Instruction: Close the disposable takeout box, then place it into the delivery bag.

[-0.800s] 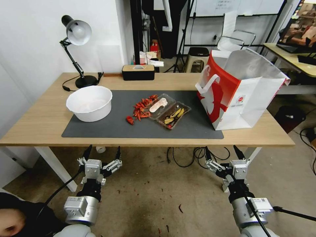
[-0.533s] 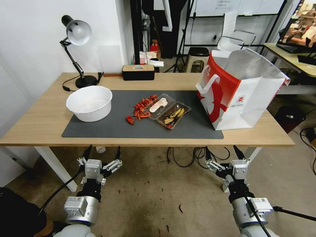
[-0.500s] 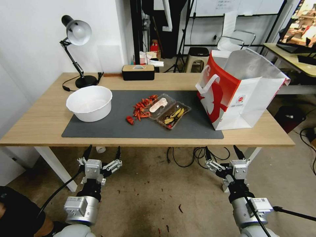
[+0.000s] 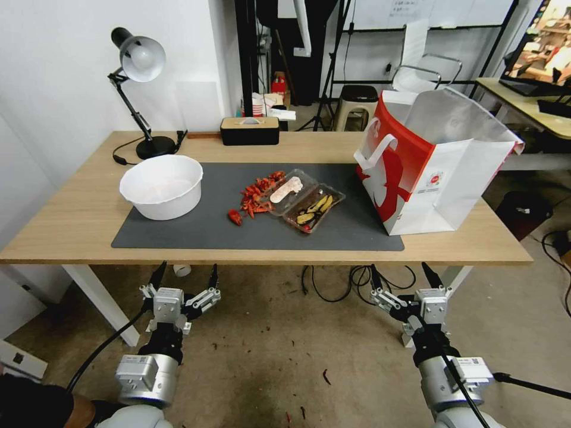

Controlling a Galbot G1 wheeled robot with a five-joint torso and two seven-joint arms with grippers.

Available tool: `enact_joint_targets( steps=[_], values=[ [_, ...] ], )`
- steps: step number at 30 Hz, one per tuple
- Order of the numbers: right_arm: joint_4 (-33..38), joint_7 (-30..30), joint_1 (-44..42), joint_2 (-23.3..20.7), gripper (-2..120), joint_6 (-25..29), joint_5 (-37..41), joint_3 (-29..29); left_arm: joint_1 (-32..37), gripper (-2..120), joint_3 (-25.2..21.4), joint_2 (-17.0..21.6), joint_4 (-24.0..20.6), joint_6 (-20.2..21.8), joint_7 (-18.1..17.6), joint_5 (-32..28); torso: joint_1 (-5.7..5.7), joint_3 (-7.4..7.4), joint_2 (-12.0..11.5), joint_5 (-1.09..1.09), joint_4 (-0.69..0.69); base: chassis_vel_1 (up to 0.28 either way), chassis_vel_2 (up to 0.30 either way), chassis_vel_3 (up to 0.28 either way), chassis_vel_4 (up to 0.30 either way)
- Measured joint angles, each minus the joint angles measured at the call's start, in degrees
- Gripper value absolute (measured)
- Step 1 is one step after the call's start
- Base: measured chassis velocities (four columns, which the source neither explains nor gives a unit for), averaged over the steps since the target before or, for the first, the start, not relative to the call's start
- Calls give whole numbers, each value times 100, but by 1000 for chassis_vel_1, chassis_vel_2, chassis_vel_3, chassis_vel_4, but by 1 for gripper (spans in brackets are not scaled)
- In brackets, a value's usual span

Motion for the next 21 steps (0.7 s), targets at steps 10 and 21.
enact_joint_targets(
  steps=[10,21],
  values=[
    [0,0,0,0,100,0,0,0,0,100,0,0,0,0,0,0,0,0,0,0,0,0,0,0,0],
    [-154,-516,162,58,100,-60,45,-187,-73,100,-49,33,86,-18,-82,-132,0,0,0,1,1,0,0,0,0]
  ],
)
